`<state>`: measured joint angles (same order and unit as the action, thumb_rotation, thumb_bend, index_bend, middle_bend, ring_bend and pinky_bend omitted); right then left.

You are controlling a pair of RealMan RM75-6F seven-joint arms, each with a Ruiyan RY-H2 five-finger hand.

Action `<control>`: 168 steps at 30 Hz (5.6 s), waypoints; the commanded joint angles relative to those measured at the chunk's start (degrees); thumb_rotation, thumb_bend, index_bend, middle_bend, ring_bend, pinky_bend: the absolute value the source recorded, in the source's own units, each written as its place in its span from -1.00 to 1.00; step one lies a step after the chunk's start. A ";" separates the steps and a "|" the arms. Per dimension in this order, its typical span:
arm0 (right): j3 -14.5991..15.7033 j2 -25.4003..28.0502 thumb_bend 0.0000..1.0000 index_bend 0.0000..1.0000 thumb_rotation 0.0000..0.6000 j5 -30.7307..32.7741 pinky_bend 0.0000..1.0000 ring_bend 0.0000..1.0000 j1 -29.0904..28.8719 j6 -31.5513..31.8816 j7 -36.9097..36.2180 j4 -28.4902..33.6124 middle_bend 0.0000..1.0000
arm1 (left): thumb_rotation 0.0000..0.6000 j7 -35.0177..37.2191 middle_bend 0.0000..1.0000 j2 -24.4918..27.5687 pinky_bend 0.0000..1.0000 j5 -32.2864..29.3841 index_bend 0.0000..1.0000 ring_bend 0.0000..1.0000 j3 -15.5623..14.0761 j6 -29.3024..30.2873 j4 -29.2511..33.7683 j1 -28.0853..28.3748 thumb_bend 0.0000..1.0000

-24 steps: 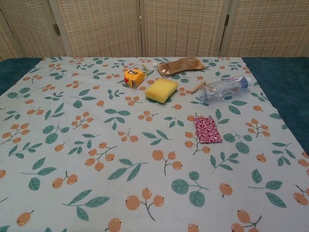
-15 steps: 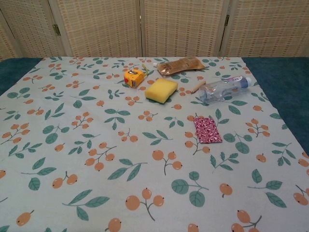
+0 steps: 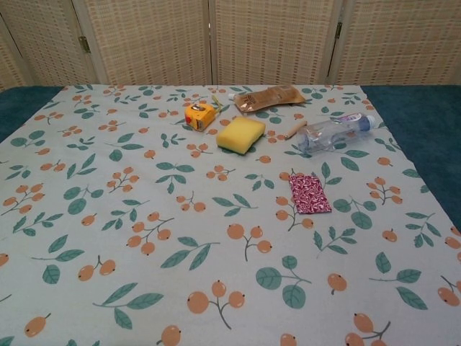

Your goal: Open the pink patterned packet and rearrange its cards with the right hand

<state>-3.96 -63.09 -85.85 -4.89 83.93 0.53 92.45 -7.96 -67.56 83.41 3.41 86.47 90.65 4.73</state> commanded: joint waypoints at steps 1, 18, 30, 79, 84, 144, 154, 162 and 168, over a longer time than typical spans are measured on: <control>0.07 -0.02 -0.08 -1.00 1.00 0.01 -1.00 -1.00 -0.31 -0.58 -0.31 -0.14 -0.97 | 1.00 0.04 -1.00 0.01 -1.00 0.00 -0.89 -0.99 -0.01 0.05 -0.01 -0.06 -0.49; -1.22 -2.10 -0.08 -0.97 1.00 1.21 -1.00 -1.00 -9.17 -13.76 -2.94 4.76 -0.95 | 1.00 1.24 -1.00 0.47 -1.00 0.90 -0.84 -0.99 -0.56 0.33 -0.19 -0.48 -0.49; -4.59 -9.99 -0.67 -0.62 0.49 10.30 -1.00 -1.00 -18.68 -26.58 0.33 5.17 -1.00 | 1.00 2.94 -1.00 1.13 -1.00 1.84 -0.77 -0.97 -1.24 1.08 -0.27 -1.29 -0.49; -5.86 -32.37 -0.71 -0.39 0.32 36.80 -1.00 -1.00 -36.71 -36.66 19.55 -15.24 -1.00 | 1.00 5.81 -1.00 0.23 -1.00 2.21 -0.67 -0.94 -1.56 0.09 -3.18 -1.49 -0.48; -4.80 -32.67 -0.71 -0.39 0.33 36.86 -1.00 -1.00 -36.90 -36.27 20.94 -15.47 -1.00 | 1.00 5.74 -1.00 0.16 -1.00 2.11 -0.67 -0.94 -1.62 -0.05 -3.24 -1.53 -0.48; 7.64 -23.88 -0.71 -0.39 0.31 21.54 -1.00 -1.00 -25.73 -27.75 22.84 3.80 -1.00 | 1.00 6.52 -1.00 -1.01 -1.00 3.46 -0.66 -0.94 -2.29 0.07 -4.11 -1.58 -0.48; 6.22 -22.32 -0.71 -0.39 0.31 19.58 -1.00 -1.00 -24.55 -25.61 21.00 5.22 -1.00 | 1.00 6.48 -1.00 -1.21 -1.00 4.01 -0.67 -0.94 -2.24 0.10 -4.06 -1.25 -0.48; 3.09 -25.07 -0.71 -0.39 0.31 22.05 -1.00 -1.00 -26.97 -28.43 21.86 2.00 -1.00 | 1.00 6.63 -1.00 -1.15 -1.00 3.76 -0.67 -0.94 -2.31 0.15 -4.20 -1.44 -0.48; 1.89 -27.26 -0.71 -0.39 0.31 24.13 -1.00 -1.00 -28.73 -30.15 23.71 0.37 -1.00 | 1.00 7.06 -1.00 -1.07 -1.00 3.55 -0.67 -0.94 -2.42 0.27 -4.54 -1.73 -0.49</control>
<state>-1.89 -90.11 -61.95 -33.47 54.00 24.01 92.96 -0.92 -68.63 86.96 1.00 86.74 86.13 3.02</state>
